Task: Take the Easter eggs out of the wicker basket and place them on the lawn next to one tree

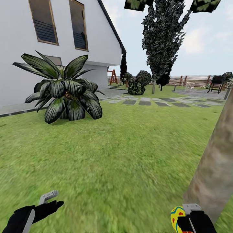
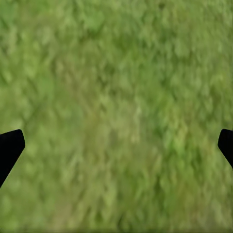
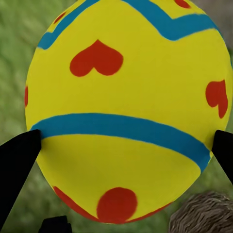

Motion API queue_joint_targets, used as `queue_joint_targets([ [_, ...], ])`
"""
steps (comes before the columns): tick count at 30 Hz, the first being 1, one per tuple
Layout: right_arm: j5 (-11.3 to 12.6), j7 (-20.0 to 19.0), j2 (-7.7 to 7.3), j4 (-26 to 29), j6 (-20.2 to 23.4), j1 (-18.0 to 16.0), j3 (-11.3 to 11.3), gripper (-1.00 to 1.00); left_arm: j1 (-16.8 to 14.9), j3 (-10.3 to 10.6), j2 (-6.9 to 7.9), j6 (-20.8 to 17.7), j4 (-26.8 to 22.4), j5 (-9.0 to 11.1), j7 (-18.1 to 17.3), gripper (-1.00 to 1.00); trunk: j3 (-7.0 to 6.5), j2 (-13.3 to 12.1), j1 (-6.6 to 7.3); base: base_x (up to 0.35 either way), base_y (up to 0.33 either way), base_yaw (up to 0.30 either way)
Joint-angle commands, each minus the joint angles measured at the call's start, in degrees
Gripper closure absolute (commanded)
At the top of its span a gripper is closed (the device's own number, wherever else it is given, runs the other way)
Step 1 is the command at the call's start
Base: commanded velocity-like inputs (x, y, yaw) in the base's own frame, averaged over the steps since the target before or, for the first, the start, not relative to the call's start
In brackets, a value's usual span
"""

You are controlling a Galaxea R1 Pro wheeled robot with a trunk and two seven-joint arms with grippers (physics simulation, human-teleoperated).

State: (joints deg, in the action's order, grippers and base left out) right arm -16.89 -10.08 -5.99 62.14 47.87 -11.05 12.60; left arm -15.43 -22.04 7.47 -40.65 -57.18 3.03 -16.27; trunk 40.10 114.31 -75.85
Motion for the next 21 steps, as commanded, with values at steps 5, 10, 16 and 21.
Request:
queue_joint_targets([
  [5, -0.6, -0.56, -0.06, 0.17, 0.21, -0.04, 0.06, 1.0, -0.04, -0.11, -0.77, -0.39, -0.04, 0.24, 0.07, -1.0, 0.96, 2.05, -1.1, 0.0, 0.0, 0.0],
  [10, -0.6, -0.56, -0.08, 0.17, 0.21, -0.04, 0.1, 1.0, -0.04, -0.05, -0.91, -0.39, 1.09, 0.22, 0.1, -1.0, 1.86, 4.05, -2.2, 0.0, 0.0, 0.0],
  [16, -0.6, -0.47, -0.04, 0.17, 0.17, -0.07, 0.07, 1.0, -0.04, -0.09, -0.88, -0.39, 1.36, 0.23, 0.1, -1.0, 2.94, 6.46, -3.51, 0.0, 0.0, 0.0],
  [21, -0.6, -0.47, -0.04, 0.17, 0.12, -0.03, 0.14, 1.0, -0.04, -0.09, -0.88, -0.39, 1.37, 0.23, 0.1, -1.0, 3.84, 8.47, -4.61, 0.0, 0.0, 0.0],
])
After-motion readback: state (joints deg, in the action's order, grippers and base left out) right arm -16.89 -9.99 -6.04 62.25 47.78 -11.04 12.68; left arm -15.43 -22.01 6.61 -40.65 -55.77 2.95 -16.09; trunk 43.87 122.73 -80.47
